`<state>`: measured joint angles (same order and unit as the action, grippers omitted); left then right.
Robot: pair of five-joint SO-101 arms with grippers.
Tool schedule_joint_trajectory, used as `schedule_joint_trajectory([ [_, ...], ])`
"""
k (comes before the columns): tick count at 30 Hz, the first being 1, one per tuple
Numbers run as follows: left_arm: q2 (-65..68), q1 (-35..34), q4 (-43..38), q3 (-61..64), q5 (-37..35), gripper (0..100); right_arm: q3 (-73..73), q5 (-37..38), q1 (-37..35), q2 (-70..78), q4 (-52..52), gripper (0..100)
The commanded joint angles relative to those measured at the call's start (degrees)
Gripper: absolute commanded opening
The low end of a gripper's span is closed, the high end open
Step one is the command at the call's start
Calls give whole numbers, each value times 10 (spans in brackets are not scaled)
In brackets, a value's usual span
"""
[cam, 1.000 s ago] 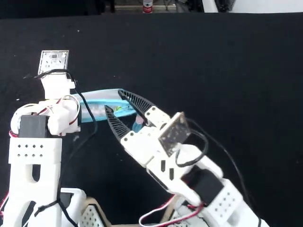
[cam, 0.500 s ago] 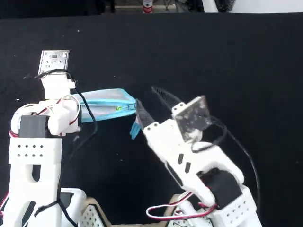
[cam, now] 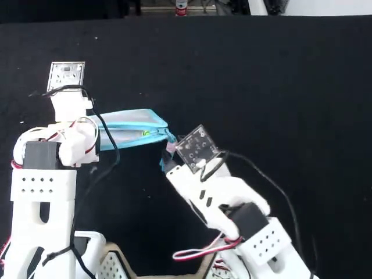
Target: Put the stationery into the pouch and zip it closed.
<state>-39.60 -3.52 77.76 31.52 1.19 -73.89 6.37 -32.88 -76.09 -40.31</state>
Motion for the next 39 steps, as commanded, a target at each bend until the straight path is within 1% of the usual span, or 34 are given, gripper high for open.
schedule_joint_trajectory([
  [1, 4, 11, -4, 19, -5, 30, -22, 16, 57, -7, 87, 149],
  [3, 5, 11, -4, 19, -5, 30, -36, 15, 78, -7, 115, 149],
  [5, 7, 11, -4, 19, -4, 30, -49, 15, 78, -7, 130, 149],
  [11, 10, 11, -15, 19, -4, 30, -51, 16, 33, -7, 135, 149],
  [15, 10, 11, -15, 19, -4, 30, -52, 20, 25, -7, 135, 149],
  [16, 10, 11, -15, 19, -2, 30, -52, 34, 25, -7, 134, 149],
  [20, 6, 11, -15, 11, 55, 30, -51, 86, 15, -7, 130, 149],
  [24, 9, 11, -15, 10, 98, 30, -55, 92, 4, -7, 127, 149],
  [26, 10, 11, -15, 12, 113, 30, -51, 93, 4, -14, 108, 149],
  [33, 10, 11, -14, 15, 113, 30, -74, 93, 5, -155, 33, 145],
  [39, 10, 11, -11, 15, 113, 30, -123, 92, 4, -222, 33, 145],
])
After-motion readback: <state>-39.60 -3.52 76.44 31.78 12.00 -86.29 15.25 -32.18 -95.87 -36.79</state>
